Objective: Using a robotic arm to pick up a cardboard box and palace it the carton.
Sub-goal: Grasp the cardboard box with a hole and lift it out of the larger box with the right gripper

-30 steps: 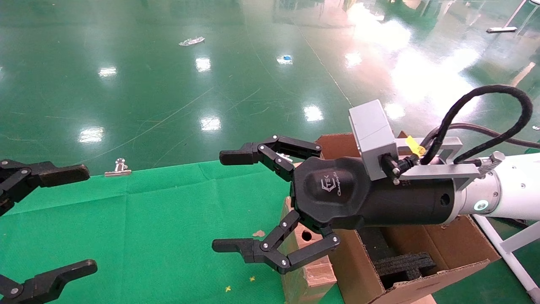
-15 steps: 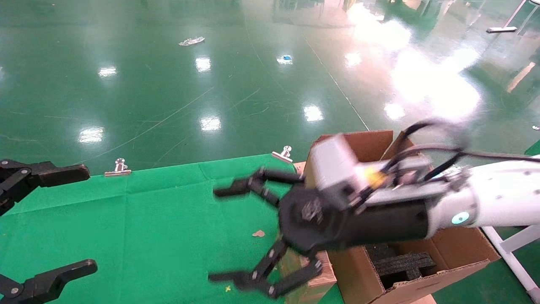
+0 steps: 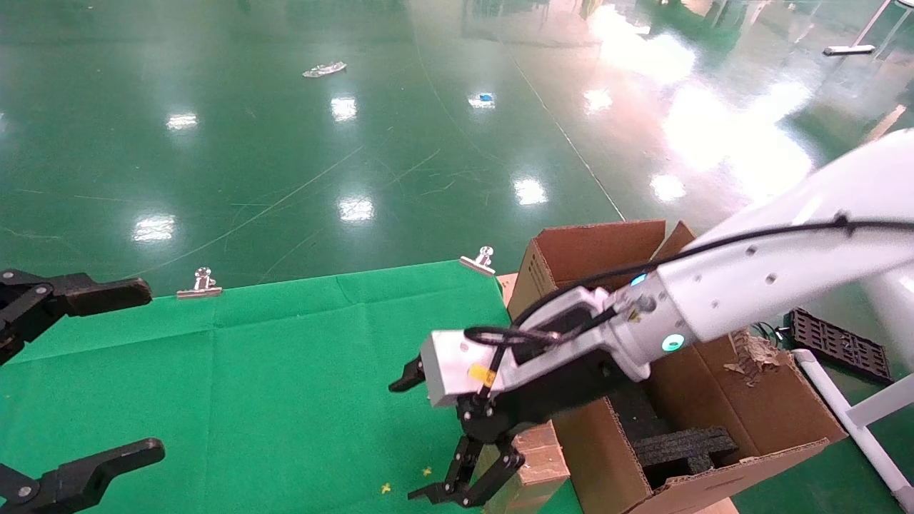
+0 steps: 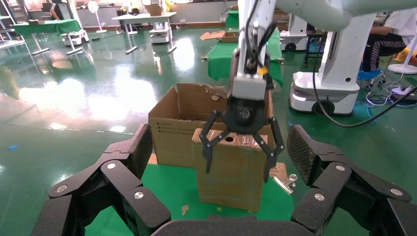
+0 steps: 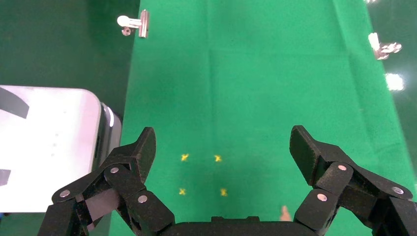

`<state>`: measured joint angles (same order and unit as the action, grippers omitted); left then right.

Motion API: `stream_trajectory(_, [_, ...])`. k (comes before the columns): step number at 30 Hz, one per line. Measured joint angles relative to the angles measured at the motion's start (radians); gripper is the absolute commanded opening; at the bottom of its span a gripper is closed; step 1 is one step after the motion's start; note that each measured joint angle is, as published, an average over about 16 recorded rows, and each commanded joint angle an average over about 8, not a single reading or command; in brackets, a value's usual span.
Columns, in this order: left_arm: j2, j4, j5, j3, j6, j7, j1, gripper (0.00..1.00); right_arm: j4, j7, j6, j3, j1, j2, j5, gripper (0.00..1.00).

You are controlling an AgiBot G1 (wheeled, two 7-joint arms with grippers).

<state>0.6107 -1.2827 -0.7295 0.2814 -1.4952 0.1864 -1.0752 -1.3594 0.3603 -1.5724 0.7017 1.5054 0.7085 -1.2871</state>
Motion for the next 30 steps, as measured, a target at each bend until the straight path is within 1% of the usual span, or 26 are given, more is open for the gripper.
stream_trajectory(8, [0.0,0.0,0.0,0.001,0.0,0.0,0.0,1.0,0.0,0.036,-0.01,0.173,0.223,-0.038,-0.027,1.0])
stream_trajectory(15, [0.0,0.0,0.001,0.001,0.0,-0.001,0.0,1.0,-0.001,0.067,-0.012,0.367,0.388,-0.048,-0.068,1.0])
stream_trajectory(24, [-0.001,0.0,0.001,0.002,0.001,-0.001,0.0,1.0,-0.001,0.123,-0.008,0.618,0.542,-0.005,-0.086,1.0])
stream_trajectory(30, [-0.001,0.0,0.002,0.002,0.001,-0.001,0.0,1.0,-0.001,0.18,-0.003,0.755,0.619,0.046,-0.075,1.0])
